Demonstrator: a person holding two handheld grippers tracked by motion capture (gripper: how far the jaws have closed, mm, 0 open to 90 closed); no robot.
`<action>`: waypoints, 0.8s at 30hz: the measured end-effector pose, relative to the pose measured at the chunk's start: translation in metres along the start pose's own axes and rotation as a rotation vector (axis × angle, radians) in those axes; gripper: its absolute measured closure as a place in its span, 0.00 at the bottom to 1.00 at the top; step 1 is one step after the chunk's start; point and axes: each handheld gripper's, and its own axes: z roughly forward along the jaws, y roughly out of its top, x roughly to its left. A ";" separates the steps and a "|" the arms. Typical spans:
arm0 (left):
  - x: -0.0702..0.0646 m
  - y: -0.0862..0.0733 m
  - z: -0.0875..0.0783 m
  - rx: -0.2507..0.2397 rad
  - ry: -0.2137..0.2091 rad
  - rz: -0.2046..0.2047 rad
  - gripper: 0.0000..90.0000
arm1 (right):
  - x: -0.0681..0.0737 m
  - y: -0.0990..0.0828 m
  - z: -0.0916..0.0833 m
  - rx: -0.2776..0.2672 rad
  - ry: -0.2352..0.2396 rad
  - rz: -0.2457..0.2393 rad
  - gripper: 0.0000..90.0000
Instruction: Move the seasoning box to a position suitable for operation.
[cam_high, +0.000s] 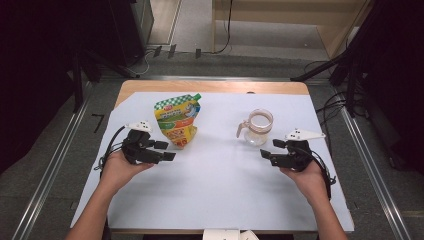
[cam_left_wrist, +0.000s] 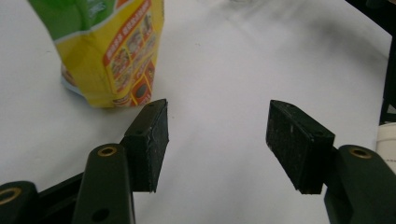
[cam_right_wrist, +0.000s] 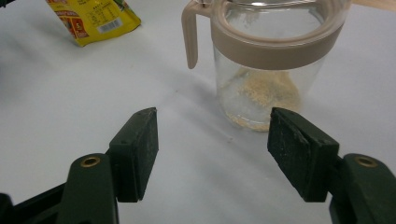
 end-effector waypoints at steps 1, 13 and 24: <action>-0.001 0.000 0.001 -0.002 0.002 0.011 0.45 | -0.001 0.000 0.000 -0.002 -0.003 0.000 0.38; -0.012 0.004 0.000 -0.061 -0.104 0.023 0.42 | -0.003 0.001 0.003 0.008 -0.014 0.003 0.37; -0.021 0.009 0.006 -0.043 -0.074 0.067 0.42 | 0.000 0.005 0.003 -0.020 -0.023 0.038 0.35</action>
